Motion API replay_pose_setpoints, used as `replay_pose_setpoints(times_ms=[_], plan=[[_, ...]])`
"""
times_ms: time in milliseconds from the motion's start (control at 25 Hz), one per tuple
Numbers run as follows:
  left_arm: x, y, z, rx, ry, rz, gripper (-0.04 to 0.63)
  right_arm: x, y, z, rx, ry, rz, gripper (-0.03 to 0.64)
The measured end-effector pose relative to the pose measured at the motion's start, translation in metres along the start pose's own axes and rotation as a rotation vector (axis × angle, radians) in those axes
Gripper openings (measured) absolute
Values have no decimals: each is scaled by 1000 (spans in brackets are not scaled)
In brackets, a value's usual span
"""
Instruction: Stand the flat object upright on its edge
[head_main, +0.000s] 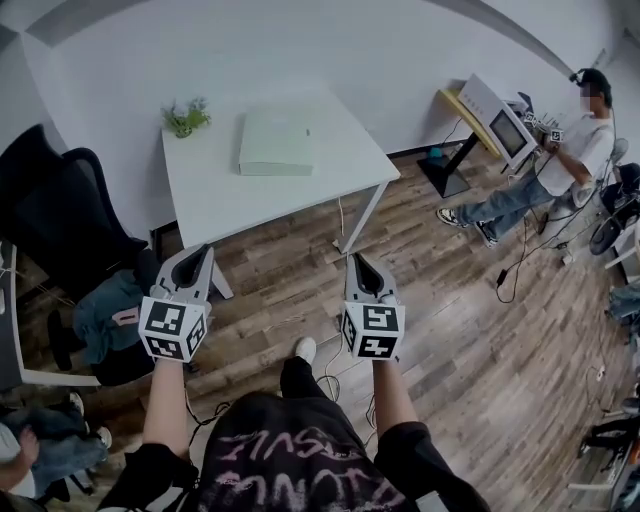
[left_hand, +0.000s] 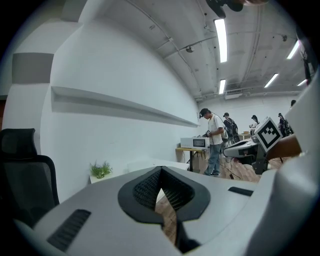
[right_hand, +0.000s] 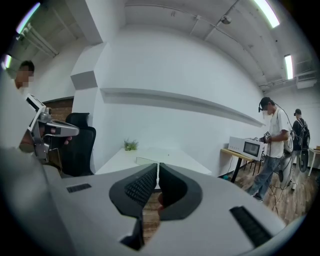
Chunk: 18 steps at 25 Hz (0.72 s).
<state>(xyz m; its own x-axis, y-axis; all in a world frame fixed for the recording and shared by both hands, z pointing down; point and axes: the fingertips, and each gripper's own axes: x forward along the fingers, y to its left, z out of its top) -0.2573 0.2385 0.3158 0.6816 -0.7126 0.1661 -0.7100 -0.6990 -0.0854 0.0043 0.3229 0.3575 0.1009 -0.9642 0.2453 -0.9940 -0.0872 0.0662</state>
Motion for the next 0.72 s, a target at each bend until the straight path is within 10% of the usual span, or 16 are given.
replay_pose_setpoints(times_ms=[720], plan=[[182,9,15,0,83,41,14,159,-103,8,34,42,81,29]])
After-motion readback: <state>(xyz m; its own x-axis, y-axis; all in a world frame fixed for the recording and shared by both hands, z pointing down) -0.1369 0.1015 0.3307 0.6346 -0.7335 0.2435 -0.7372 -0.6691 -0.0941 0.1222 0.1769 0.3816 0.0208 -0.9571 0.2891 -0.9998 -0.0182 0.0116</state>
